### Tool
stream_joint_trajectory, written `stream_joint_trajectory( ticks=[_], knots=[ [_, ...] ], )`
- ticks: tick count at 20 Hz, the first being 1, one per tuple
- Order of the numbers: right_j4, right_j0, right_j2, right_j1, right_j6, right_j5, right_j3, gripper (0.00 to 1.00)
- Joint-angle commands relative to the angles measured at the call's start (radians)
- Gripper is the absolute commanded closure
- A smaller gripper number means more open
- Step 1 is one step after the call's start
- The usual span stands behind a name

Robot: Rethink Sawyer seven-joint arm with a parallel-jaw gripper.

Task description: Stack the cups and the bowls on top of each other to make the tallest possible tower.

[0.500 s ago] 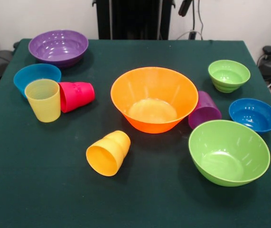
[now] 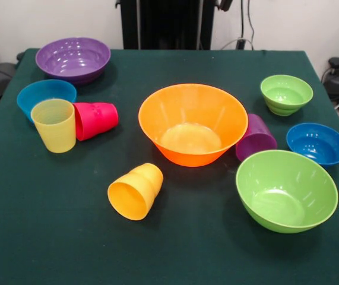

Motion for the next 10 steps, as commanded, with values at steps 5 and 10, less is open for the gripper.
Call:
stream_joint_trajectory(
  ticks=[5, 10],
  knots=[
    [-0.003, -0.118, 0.091, 0.154, 0.104, 0.165, -0.219, 0.00],
    [0.032, -0.159, 0.098, 0.259, 0.175, 0.173, -0.341, 0.00]
  ],
)
